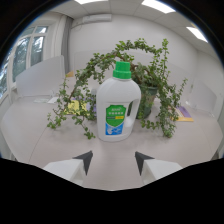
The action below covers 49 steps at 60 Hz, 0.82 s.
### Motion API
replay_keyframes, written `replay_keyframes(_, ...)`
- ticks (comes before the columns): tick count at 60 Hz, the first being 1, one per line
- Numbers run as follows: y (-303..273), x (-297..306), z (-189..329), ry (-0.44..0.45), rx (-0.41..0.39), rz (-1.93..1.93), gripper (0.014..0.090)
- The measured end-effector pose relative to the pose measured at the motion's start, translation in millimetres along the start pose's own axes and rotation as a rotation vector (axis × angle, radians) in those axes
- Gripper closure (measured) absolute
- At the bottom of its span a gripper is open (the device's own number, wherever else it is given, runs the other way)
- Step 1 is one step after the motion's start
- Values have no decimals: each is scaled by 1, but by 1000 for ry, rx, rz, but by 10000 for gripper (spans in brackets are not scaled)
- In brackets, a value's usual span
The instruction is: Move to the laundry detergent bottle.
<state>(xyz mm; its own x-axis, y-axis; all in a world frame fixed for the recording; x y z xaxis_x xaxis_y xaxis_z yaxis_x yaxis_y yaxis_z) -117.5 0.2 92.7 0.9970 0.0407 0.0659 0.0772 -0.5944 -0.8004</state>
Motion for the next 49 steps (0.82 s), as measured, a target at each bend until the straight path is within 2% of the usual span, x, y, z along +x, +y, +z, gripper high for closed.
replay_keyframes(20, -18, 1, 47, -9, 4, -10, 202)
replay_keyframes(49, -22, -2, 58, -8, 6, -3, 199)
